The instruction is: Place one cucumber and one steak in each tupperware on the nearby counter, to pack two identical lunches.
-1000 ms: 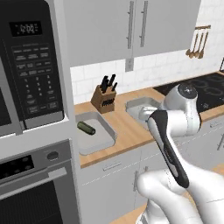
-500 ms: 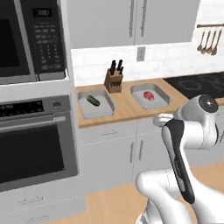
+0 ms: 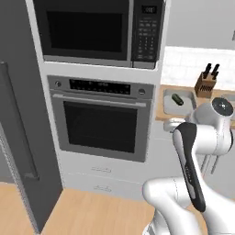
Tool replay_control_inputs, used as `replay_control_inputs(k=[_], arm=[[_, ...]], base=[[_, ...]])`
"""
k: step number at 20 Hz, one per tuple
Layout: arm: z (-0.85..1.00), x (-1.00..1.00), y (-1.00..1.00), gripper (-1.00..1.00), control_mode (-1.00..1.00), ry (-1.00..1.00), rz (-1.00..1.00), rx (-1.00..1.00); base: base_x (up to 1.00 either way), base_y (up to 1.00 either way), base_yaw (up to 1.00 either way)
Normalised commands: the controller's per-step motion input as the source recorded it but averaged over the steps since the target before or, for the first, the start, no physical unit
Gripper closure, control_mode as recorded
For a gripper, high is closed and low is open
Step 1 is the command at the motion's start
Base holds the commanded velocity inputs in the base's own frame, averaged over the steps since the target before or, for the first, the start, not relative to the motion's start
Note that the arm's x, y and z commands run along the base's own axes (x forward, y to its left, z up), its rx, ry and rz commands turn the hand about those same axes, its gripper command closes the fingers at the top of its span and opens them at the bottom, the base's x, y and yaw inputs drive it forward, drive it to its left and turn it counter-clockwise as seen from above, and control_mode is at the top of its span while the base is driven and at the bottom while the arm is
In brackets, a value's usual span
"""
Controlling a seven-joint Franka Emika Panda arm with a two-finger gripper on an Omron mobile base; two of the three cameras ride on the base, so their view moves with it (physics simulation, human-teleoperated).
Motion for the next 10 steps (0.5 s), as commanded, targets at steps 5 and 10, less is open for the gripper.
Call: replay_control_inputs(k=[5,10], arm=[[0.00,0.00,0.00,-1.00,1.00,0.00,0.00,0.00],[0.00,0.00,0.00,-1.00,1.00,0.00,0.00,0.00]], base=[[-0.17,1.00,0.59],[-0.24,1.00,0.62]])
